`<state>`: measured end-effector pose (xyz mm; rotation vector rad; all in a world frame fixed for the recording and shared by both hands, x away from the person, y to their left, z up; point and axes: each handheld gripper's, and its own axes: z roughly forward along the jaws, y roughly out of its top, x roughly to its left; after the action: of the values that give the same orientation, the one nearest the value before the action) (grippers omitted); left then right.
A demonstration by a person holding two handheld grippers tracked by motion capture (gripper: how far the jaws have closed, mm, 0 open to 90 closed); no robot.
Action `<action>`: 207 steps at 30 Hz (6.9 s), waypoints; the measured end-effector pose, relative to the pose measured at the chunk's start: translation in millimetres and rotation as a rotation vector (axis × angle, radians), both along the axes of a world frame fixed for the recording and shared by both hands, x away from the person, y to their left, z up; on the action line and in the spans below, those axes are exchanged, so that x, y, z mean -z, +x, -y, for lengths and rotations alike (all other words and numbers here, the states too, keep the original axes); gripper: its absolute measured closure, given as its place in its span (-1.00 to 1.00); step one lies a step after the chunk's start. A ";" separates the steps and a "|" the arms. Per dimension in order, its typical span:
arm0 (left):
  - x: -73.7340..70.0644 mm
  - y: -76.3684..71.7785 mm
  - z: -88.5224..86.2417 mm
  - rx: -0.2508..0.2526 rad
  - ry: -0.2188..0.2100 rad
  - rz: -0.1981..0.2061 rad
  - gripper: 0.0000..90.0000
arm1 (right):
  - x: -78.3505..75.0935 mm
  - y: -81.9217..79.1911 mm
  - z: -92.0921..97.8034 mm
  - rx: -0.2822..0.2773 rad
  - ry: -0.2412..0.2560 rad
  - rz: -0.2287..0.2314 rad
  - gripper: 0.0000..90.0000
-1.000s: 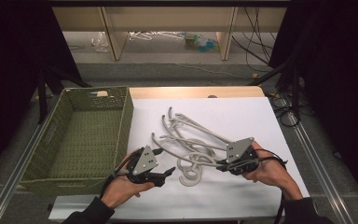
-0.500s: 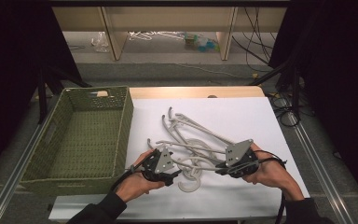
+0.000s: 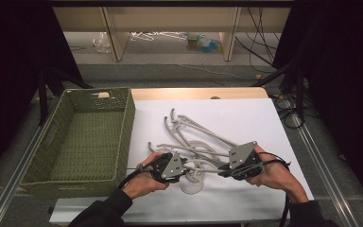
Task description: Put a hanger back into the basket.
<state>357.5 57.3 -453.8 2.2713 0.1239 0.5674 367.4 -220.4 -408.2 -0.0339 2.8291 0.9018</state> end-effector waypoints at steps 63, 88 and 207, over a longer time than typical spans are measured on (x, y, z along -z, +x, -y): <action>-162.0 -34.5 -157.0 -0.391 -0.577 -0.344 0.76 | 14.9 -43.4 0.7 0.472 0.348 0.011 -0.35; -151.5 13.3 -279.8 -0.623 -0.489 -0.224 0.76 | 19.2 -41.9 2.6 0.459 0.331 -0.015 -0.36; -20.4 -77.1 -96.4 -0.378 -0.490 -0.210 -0.64 | 25.6 -37.3 14.6 0.598 0.450 0.029 -0.63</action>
<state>280.3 153.7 -433.3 1.8243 0.7278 0.4275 330.1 -235.0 -433.8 0.7932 2.3093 1.3107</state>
